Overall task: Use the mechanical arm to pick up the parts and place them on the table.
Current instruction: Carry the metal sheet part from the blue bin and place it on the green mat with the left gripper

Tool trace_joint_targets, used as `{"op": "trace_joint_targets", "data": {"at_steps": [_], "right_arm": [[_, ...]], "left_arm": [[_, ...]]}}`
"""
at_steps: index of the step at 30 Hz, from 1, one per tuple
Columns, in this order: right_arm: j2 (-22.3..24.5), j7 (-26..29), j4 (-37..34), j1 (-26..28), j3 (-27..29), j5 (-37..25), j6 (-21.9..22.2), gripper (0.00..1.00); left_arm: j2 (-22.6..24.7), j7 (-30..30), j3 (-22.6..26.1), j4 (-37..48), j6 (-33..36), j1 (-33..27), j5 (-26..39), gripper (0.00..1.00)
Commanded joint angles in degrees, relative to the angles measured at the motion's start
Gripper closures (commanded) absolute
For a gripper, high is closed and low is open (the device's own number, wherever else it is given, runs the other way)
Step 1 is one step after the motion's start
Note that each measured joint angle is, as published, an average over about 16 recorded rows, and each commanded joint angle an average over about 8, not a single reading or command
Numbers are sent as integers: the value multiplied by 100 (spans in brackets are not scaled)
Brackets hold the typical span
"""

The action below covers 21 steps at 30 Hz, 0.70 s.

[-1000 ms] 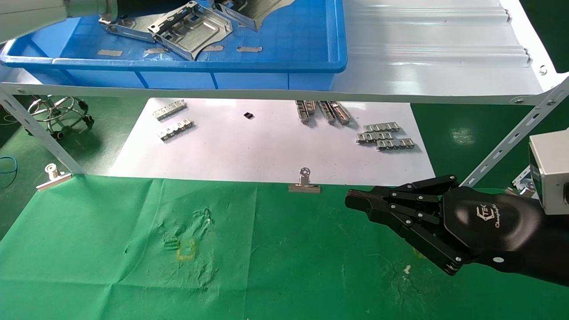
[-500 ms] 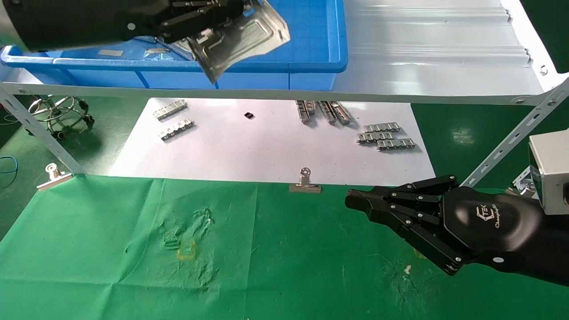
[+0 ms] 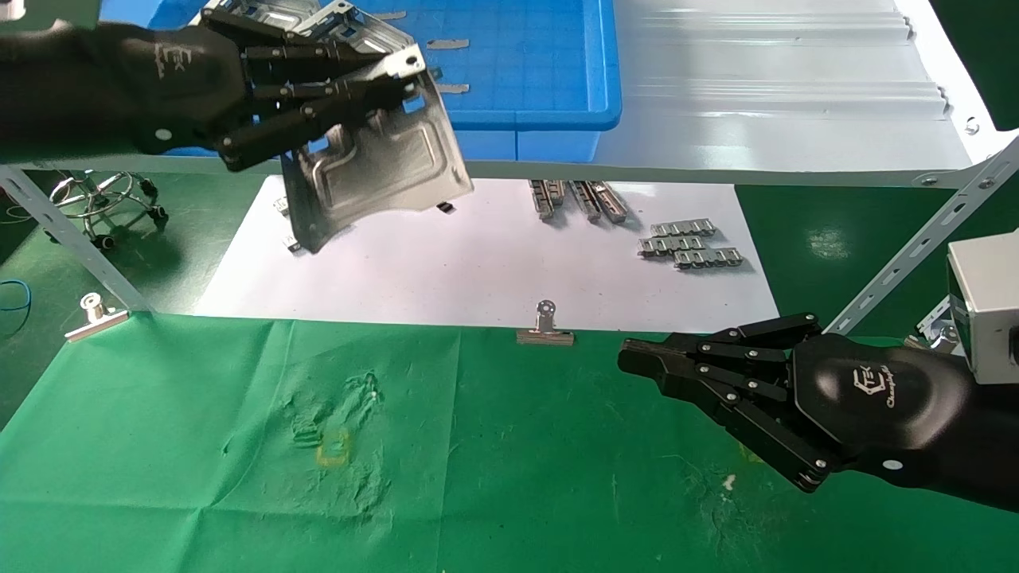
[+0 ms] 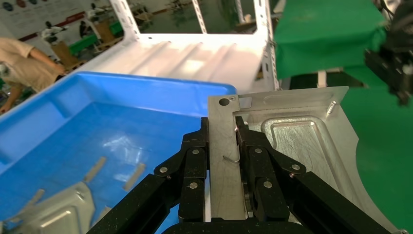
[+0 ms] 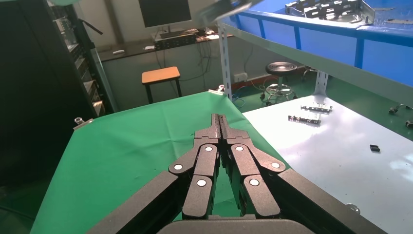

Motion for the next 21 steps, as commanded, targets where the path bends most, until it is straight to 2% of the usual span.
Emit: {"op": "trace_joint_targets", "data": {"at_steps": [1,12,17,21], "right_arm": [[0,0,0,0,0,0,0,100],[0,0,0,0,0,0,0,100],[0,0,0,0,0,0,0,100],[0,0,0,0,0,0,0,100]], "left_arm": [[-154,42,77,-348,16,146,-84,100],[-1143,557,1080,-2080,-14,876,-500,100],[-1371,949,1695,-2537,-23,1148,-378,100],[-1410,1342,2130,-2566,-80,1279,-214,100]]}}
